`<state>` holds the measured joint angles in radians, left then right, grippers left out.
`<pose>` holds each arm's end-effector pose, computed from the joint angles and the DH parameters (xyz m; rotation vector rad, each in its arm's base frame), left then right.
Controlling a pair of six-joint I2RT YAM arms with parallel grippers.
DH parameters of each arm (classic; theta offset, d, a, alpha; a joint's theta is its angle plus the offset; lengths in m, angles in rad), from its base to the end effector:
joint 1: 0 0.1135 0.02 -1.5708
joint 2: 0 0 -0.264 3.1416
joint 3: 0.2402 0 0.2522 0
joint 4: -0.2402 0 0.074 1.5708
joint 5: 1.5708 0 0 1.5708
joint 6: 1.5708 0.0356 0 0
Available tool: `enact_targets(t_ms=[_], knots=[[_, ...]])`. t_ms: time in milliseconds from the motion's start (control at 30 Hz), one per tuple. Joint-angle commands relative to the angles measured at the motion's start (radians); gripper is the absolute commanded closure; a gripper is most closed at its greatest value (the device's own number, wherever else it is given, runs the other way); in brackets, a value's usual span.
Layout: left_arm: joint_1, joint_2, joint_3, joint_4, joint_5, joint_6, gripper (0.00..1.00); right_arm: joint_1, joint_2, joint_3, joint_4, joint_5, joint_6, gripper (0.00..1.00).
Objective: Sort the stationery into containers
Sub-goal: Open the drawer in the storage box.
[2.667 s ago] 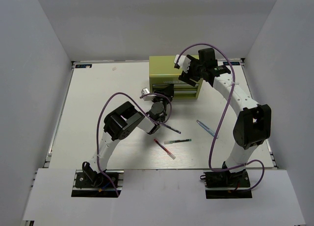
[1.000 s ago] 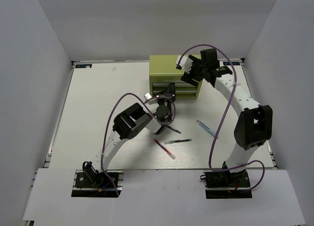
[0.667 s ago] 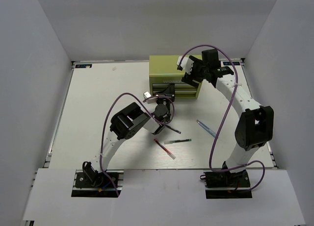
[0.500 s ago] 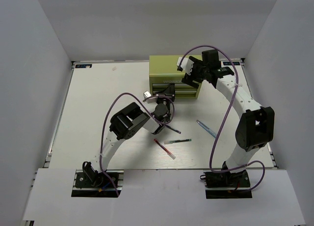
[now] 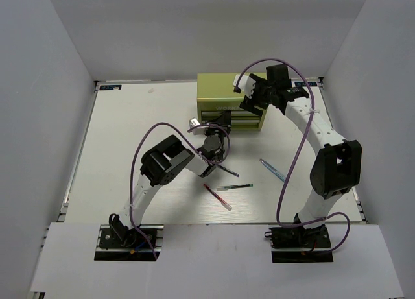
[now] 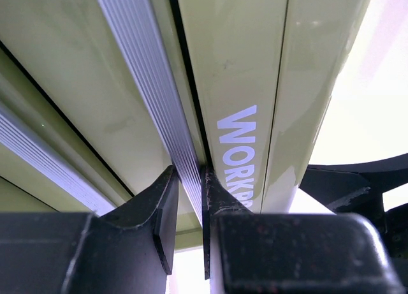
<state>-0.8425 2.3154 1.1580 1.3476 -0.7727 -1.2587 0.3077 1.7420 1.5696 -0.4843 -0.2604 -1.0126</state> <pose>0.3180 -0.3193 0.1262 -0.9560 1.2172 -1.1781 0.3808 0.1306 0.3245 -1.4604 1.6502 -0.1031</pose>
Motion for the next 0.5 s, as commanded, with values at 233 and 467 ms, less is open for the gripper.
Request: enact_targets(t_ms=[233,467], knots=[[0.002,-0.099,-0.052,0.461,-0.089,0.073,1.0,-0.002,0.056,0.01,-0.139,0.041,0.072,0.18],[-0.007,-0.108,-0.052,0.461,-0.089,0.073,1.0,-0.004,0.059,0.01,-0.137,0.056,0.082,0.18]])
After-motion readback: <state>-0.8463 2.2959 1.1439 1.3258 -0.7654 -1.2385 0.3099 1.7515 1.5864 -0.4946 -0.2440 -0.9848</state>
